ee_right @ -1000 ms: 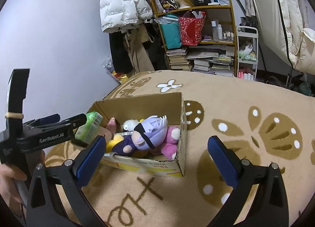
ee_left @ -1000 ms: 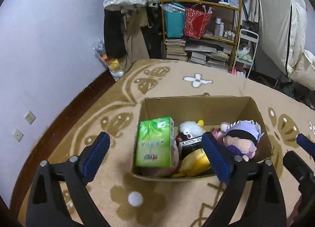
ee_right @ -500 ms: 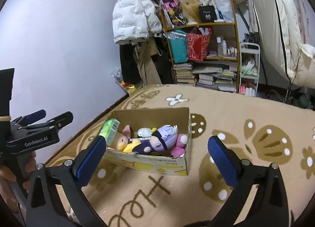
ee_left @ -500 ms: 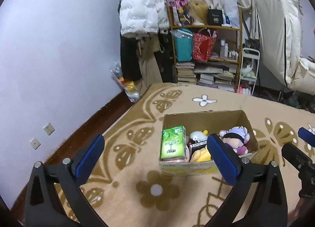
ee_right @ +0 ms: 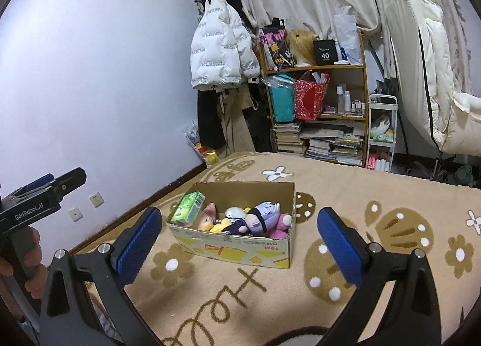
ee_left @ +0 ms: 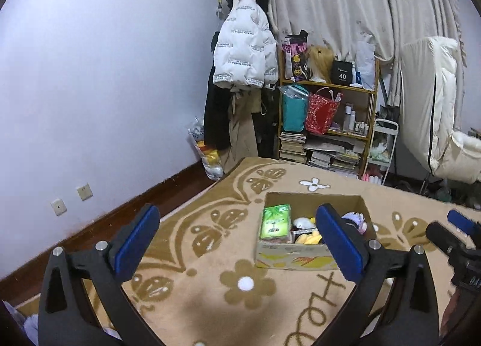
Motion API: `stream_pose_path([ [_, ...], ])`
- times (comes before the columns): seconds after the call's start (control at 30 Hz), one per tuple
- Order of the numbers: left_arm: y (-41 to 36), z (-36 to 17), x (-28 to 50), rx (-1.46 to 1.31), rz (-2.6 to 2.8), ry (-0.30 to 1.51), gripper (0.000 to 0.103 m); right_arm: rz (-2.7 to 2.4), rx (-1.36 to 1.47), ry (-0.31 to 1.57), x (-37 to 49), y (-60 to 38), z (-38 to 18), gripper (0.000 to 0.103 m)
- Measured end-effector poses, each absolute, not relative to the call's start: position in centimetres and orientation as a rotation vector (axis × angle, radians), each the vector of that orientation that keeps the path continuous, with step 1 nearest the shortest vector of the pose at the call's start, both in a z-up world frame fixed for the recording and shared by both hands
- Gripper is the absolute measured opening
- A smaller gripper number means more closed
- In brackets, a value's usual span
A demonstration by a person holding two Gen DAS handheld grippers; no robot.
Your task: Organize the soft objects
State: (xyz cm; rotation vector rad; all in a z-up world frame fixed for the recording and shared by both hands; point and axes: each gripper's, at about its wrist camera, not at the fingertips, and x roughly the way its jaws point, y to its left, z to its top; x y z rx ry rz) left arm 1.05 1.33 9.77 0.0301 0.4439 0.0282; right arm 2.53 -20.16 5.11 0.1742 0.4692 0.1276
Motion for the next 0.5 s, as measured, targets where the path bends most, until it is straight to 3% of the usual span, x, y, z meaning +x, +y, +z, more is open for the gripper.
stream_pose_path([
  [0.5, 3.0, 5.4, 0.5, 0.031, -0.007, 0.458, 0.102, 0.114, 0.165, 0.471, 1.8, -20.6, 1.1, 0.103],
])
